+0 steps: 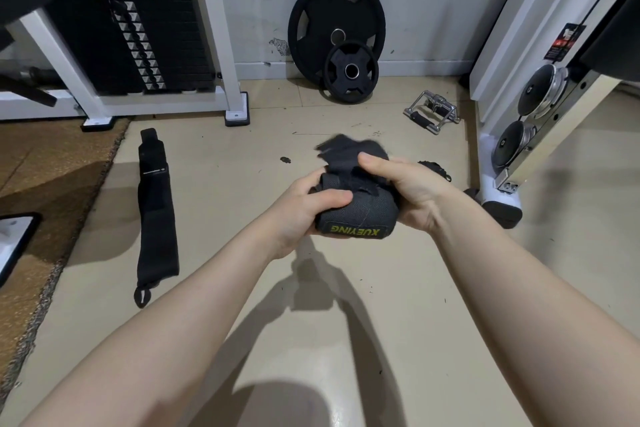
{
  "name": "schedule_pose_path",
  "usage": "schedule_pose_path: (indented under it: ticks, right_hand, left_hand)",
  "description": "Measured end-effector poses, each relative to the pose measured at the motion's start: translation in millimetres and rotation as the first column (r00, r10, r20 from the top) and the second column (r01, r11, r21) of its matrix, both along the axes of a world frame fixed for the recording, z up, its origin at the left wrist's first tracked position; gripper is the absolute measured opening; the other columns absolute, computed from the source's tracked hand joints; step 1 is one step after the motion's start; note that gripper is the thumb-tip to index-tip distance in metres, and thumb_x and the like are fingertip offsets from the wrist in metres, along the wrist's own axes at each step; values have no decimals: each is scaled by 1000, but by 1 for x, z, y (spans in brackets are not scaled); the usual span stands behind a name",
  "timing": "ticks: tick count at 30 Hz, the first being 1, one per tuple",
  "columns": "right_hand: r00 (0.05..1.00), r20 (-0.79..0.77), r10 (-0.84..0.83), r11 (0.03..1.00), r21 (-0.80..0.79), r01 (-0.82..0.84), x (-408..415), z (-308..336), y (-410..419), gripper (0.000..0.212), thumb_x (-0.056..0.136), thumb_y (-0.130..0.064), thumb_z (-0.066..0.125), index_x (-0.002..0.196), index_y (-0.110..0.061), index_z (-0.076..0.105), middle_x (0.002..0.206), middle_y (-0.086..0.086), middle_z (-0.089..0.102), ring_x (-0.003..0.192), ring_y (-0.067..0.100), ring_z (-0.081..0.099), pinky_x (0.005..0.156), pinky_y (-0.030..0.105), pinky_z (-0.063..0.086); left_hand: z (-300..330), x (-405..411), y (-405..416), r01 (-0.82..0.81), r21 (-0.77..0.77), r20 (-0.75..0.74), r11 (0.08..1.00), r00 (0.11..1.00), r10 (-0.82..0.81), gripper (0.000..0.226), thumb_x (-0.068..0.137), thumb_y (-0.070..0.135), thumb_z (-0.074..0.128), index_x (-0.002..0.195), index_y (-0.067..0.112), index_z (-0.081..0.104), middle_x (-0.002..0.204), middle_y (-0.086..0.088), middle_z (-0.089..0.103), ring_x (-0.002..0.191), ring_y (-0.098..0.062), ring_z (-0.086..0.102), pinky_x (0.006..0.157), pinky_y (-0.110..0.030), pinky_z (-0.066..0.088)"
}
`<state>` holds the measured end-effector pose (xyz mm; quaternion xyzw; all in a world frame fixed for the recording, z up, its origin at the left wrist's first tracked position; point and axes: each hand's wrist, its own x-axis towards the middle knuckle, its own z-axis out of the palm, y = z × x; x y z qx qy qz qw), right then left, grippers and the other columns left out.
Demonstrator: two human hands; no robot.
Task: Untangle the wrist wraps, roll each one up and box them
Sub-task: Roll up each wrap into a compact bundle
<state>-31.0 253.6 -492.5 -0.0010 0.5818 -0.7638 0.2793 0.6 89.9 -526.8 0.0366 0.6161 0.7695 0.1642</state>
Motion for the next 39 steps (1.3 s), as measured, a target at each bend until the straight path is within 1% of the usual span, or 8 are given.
schedule_pose_path:
  ticks: [6, 10, 17, 21, 23, 27, 32, 39]
  right_hand:
    - [966, -252, -57, 980, 169, 102, -4, -4, -7, 13, 91, -8, 58, 97, -17, 66, 91, 1, 72, 81, 12, 68, 70, 26, 54]
    - [962, -270, -30, 958, 265, 104, 7, -8, -13, 25, 93, -27, 58, 102, -6, 67, 98, 17, 71, 87, 28, 67, 83, 42, 52]
    - [953, -299, 57, 967, 255, 22, 17, -9, -16, 23, 88, -36, 60, 103, -20, 69, 93, 14, 65, 75, 25, 53, 64, 36, 35]
    - [954, -282, 107, 972, 232, -40, 17, -2, -13, 28, 86, -9, 66, 109, -24, 60, 105, 8, 65, 92, 21, 64, 79, 36, 53]
    - [960, -272, 68, 980, 198, -13, 16, 5, -12, 24, 89, -13, 62, 111, -22, 58, 109, 8, 66, 95, 22, 67, 82, 40, 57]
    - [988, -152, -17, 986, 163, 42, 19, 8, -12, 17, 96, -30, 51, 108, -22, 61, 103, 2, 71, 90, 19, 69, 83, 41, 56]
    - [998, -60, -23, 986, 165, 33, 22, 5, -14, 24, 98, -36, 48, 107, -20, 63, 96, 1, 73, 86, 18, 70, 75, 32, 54]
    - [837, -544, -57, 870, 384, 310, 3, 32, -3, 14, 93, -10, 58, 85, -20, 62, 76, -5, 59, 63, -1, 51, 59, 15, 38]
  left_hand:
    - [2, -1, -1, -90, -39, 252, 995, 963, 97, 13, 95, 21, 50, 104, 15, 57, 95, -13, 69, 73, -34, 70, 56, -31, 56]
    - [13, 0, 2, -127, -35, 404, 991, 906, 130, 20, 95, 29, 48, 97, 14, 62, 89, -13, 72, 67, -38, 70, 46, -25, 53]
    - [37, -6, -8, -179, 63, 637, 982, 764, 98, 27, 94, 27, 47, 96, 5, 62, 90, -22, 66, 53, -47, 65, 37, -26, 52]
    - [47, -1, -9, -213, 137, 666, 968, 743, 69, 32, 98, 25, 39, 98, 2, 61, 81, -21, 67, 48, -44, 64, 35, -26, 51]
    - [52, 2, -11, -225, 150, 639, 963, 765, 79, 37, 100, 35, 40, 110, 3, 56, 90, -21, 65, 49, -39, 66, 37, -28, 52]
    - [53, 4, -16, -26, -287, 312, 957, 943, 119, 57, 88, 70, 37, 115, 25, 60, 110, -3, 67, 83, -27, 72, 63, -31, 58]
    - [53, 9, -16, -47, -270, 108, 962, 991, 79, 26, 83, 23, 72, 106, 22, 58, 101, -2, 68, 81, -19, 69, 74, -37, 60]
    - [40, 11, -20, -7, -323, 34, 946, 999, 19, 39, 84, 20, 72, 119, 20, 53, 102, -1, 66, 75, -16, 69, 70, -35, 60]
